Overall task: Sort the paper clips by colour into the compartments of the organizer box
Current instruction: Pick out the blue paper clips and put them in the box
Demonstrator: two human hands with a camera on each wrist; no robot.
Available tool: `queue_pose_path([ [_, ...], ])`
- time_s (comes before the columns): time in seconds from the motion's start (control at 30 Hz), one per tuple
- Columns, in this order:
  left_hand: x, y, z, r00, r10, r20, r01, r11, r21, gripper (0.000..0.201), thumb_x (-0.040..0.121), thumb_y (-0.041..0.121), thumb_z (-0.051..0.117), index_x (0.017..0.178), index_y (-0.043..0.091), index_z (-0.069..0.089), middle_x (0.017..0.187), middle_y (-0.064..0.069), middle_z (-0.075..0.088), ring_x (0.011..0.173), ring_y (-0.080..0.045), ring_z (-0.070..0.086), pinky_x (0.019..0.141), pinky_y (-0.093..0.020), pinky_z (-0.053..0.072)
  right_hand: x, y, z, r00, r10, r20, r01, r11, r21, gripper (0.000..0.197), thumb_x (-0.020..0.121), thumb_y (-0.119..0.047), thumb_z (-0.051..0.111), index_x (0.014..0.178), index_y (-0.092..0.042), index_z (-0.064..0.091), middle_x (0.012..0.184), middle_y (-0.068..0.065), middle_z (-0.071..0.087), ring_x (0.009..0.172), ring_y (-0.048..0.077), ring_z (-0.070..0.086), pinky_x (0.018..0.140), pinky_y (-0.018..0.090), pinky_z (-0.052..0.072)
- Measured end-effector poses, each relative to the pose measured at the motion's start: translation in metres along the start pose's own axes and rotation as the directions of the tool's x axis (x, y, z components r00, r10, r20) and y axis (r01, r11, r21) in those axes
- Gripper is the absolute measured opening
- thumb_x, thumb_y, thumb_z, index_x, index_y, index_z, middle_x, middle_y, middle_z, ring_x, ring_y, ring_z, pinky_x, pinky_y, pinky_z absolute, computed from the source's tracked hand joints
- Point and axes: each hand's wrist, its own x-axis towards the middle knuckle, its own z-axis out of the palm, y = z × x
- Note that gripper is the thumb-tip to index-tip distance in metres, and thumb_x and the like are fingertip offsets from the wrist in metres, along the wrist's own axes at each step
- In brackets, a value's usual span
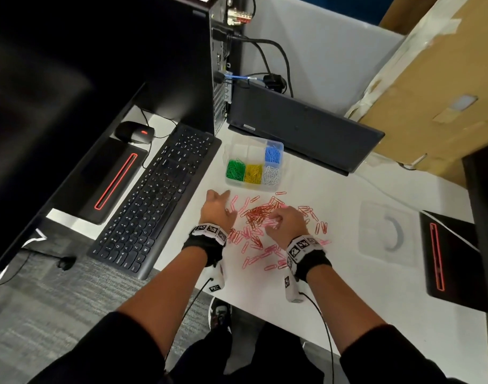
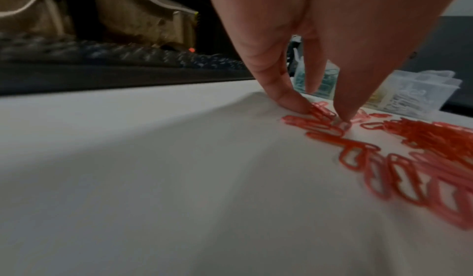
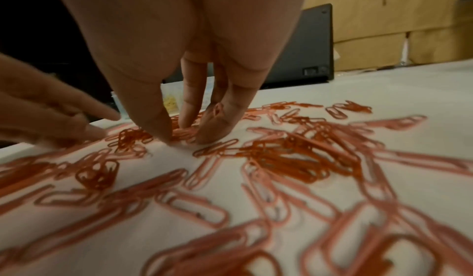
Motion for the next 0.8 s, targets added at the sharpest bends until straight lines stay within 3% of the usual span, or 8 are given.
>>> queue_pose_path([
  [0.23, 0.005, 0.015, 0.000, 0.986, 0.165, 0.003, -0.162, 0.968, 0.189, 0.019, 0.091, 0.015, 0.061, 0.106, 0.008, 0.071, 0.110, -0.013, 0.053, 0.095, -0.030, 0.056, 0.089, -0.038, 0.050, -0.002, -0.011, 0.002, 0.992, -0.078, 0.097, 0.102, 0.957, -0.273, 0.007, 0.079, -0.004, 0.065, 0.083, -0.009, 0.067, 0.093, 0.006, 0.060, 0.083, 0.019, 0.060, 0.073, 0.028, 0.054],
  [0.37, 0.002, 0.022, -0.001, 0.982, 0.188, 0.029, -0.190, 0.962, 0.198, 0.024, 0.090, 0.006, 0.051, 0.098, 0.007, 0.073, 0.103, -0.012, 0.060, 0.087, -0.029, 0.060, 0.080, -0.033, 0.050, 0.001, -0.008, 0.001, 0.985, -0.126, 0.121, 0.158, 0.938, -0.309, 0.017, 0.080, 0.002, 0.061, 0.088, -0.009, 0.071, 0.094, 0.005, 0.065, 0.088, 0.019, 0.061, 0.079, 0.029, 0.054],
  [0.47, 0.001, 0.023, -0.001, 0.980, 0.195, 0.036, -0.198, 0.963, 0.183, 0.027, 0.090, 0.002, 0.050, 0.105, 0.012, 0.071, 0.103, -0.011, 0.063, 0.091, -0.029, 0.062, 0.080, -0.033, 0.048, 0.003, 0.002, -0.005, 0.992, -0.080, 0.100, 0.097, 0.979, -0.179, 0.020, 0.076, 0.004, 0.065, 0.084, -0.010, 0.076, 0.083, 0.002, 0.070, 0.072, 0.013, 0.061, 0.073, 0.026, 0.057],
  [0.57, 0.002, 0.024, -0.001, 0.983, 0.184, 0.027, -0.186, 0.969, 0.162, 0.034, 0.087, -0.002, 0.049, 0.110, 0.016, 0.068, 0.101, -0.011, 0.066, 0.093, -0.031, 0.062, 0.080, -0.033, 0.049, -0.005, 0.011, -0.015, 0.993, 0.107, 0.039, -0.113, 0.971, 0.211, 0.016, 0.075, 0.004, 0.074, 0.086, -0.009, 0.077, 0.079, 0.005, 0.075, 0.067, 0.015, 0.071, 0.064, 0.022, 0.058],
  [0.6, 0.002, 0.025, -0.003, 0.983, 0.179, 0.034, -0.182, 0.971, 0.154, 0.035, 0.086, -0.002, 0.049, 0.110, 0.016, 0.067, 0.101, -0.011, 0.067, 0.092, -0.031, 0.063, 0.079, -0.032, 0.050, -0.010, 0.014, -0.018, 0.970, 0.230, 0.077, -0.240, 0.870, 0.431, 0.015, 0.078, 0.003, 0.074, 0.090, -0.006, 0.075, 0.082, 0.009, 0.075, 0.070, 0.016, 0.073, 0.064, 0.021, 0.058],
  [0.67, 0.002, 0.025, -0.005, 0.984, 0.169, 0.053, -0.175, 0.974, 0.146, 0.035, 0.085, -0.001, 0.051, 0.110, 0.017, 0.067, 0.101, -0.011, 0.068, 0.094, -0.031, 0.063, 0.080, -0.032, 0.052, -0.017, 0.026, -0.021, 0.901, 0.339, 0.269, -0.409, 0.464, 0.786, 0.014, 0.085, 0.003, 0.068, 0.099, 0.000, 0.071, 0.088, 0.012, 0.073, 0.076, 0.017, 0.072, 0.067, 0.020, 0.057],
  [0.73, 0.002, 0.026, -0.006, 0.986, 0.155, 0.061, -0.162, 0.977, 0.136, 0.034, 0.084, 0.000, 0.054, 0.110, 0.018, 0.067, 0.103, -0.010, 0.068, 0.096, -0.030, 0.063, 0.083, -0.032, 0.053, -0.022, 0.040, -0.023, 0.873, 0.284, 0.398, -0.448, 0.137, 0.884, 0.020, 0.089, -0.002, 0.065, 0.109, 0.001, 0.065, 0.093, 0.011, 0.066, 0.080, 0.013, 0.067, 0.069, 0.018, 0.057],
  [0.8, 0.002, 0.026, -0.005, 0.988, 0.142, 0.052, -0.147, 0.983, 0.107, 0.034, 0.083, 0.000, 0.056, 0.109, 0.018, 0.067, 0.105, -0.009, 0.069, 0.097, -0.028, 0.063, 0.086, -0.033, 0.053, -0.028, 0.047, -0.024, 0.863, 0.231, 0.449, -0.456, -0.026, 0.890, 0.024, 0.087, -0.003, 0.065, 0.112, -0.002, 0.064, 0.093, 0.009, 0.064, 0.079, 0.012, 0.065, 0.070, 0.017, 0.057],
])
